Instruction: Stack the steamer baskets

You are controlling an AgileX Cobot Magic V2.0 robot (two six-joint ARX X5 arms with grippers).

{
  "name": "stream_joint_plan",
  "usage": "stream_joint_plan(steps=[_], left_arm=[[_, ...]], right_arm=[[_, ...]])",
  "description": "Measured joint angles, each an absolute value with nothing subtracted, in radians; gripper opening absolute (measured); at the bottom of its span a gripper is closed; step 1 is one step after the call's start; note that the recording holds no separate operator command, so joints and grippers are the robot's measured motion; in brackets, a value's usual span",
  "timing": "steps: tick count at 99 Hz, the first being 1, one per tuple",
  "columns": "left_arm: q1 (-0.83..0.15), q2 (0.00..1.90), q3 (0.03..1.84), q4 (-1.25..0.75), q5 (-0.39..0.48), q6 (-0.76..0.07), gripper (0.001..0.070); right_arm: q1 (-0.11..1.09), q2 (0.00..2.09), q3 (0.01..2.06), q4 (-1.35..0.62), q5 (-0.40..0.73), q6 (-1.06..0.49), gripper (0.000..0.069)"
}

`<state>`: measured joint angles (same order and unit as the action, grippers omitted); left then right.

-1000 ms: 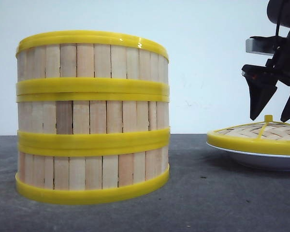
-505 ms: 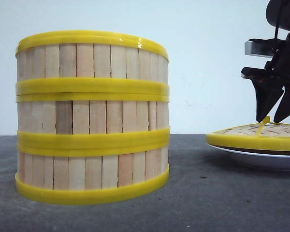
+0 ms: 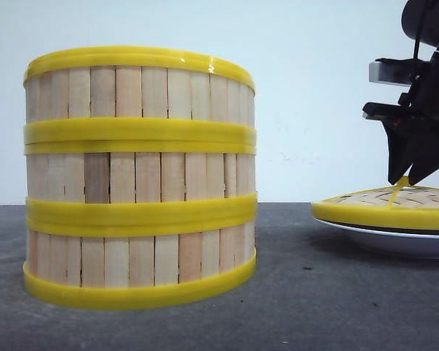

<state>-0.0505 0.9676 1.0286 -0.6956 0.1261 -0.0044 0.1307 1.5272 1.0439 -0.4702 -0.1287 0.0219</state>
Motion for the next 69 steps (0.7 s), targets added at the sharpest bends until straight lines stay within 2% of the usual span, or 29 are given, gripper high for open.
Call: stream_joint_plan(steps=[10, 27, 69], left_arm=[[-0.051, 0.968, 1.029, -0.695, 0.126, -0.004, 0.0275], [-0.051, 0.968, 1.029, -0.694, 0.126, -0.004, 0.0275], [-0.051, 0.968, 1.029, -0.691, 0.126, -0.004, 0.0275]], right_arm=[[0.131, 1.544, 1.045, -0.451, -0.127, 0.022, 0.0161], [0.136, 1.555, 1.052, -0.436, -0.125, 0.022, 0.0056], [0.143, 1.522, 1.048, -0.465, -0.127, 0.022, 0.0049]])
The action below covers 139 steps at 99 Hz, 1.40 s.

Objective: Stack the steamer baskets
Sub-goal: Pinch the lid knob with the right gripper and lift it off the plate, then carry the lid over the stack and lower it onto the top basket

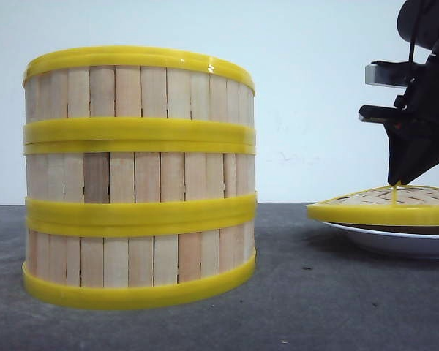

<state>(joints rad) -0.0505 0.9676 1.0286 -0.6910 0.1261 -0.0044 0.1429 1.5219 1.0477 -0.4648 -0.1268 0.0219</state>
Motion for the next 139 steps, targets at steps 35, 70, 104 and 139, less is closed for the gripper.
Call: stream_joint_plan(steps=[35, 70, 104, 139], left_arm=[[-0.051, 0.968, 1.029, -0.691, 0.126, -0.004, 0.0275], [-0.051, 0.968, 1.029, -0.691, 0.126, -0.004, 0.0276], [-0.051, 0.968, 1.029, -0.691, 0.126, -0.004, 0.0275], [-0.051, 0.968, 1.029, -0.691, 0.126, -0.004, 0.0275]], right_arm=[[0.144, 1.374, 1.064, -0.512, -0.158, 0.022, 0.0048], [0.274, 1.361, 1.4, -0.721, -0.271, 0.021, 0.0048], [0.559, 1.524, 1.762, -0.879, -0.285, 0.003, 0.0047], [0.735, 1.679, 1.864, -0.89, -0.257, -0.02, 0.0046]])
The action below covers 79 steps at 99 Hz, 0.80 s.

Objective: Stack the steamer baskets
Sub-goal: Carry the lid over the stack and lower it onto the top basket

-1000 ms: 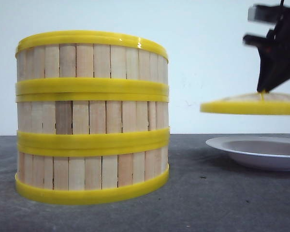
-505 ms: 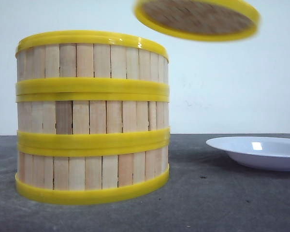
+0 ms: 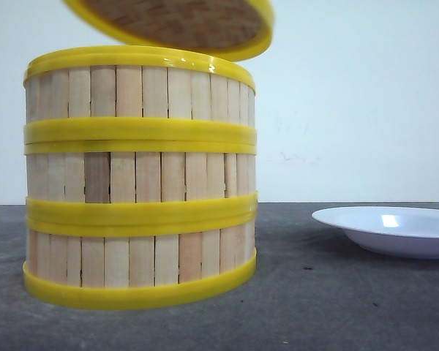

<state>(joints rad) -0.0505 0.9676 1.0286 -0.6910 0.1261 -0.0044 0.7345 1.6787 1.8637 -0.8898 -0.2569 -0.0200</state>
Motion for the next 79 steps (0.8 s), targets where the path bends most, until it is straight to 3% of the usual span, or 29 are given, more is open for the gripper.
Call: stream_joint_plan(steps=[79], left_arm=[[-0.051, 0.968, 1.029, -0.691, 0.126, -0.004, 0.0275]], right_arm=[[0.797, 1.758, 1.864, -0.938, -0.208, -0.03, 0.0046]])
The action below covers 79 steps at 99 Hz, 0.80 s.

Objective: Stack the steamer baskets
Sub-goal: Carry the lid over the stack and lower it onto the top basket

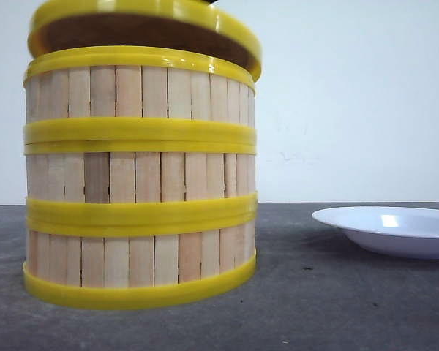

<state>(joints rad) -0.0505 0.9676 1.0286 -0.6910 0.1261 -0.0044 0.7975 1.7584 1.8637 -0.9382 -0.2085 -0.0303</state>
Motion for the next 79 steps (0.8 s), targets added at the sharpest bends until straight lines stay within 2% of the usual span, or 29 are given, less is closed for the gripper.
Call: stream_joint_plan(steps=[79], left_arm=[[-0.051, 0.968, 1.029, -0.691, 0.126, -0.004, 0.0275]], right_arm=[[0.804, 1.783, 1.866, -0.946, -0.171, -0.042, 0.0045]])
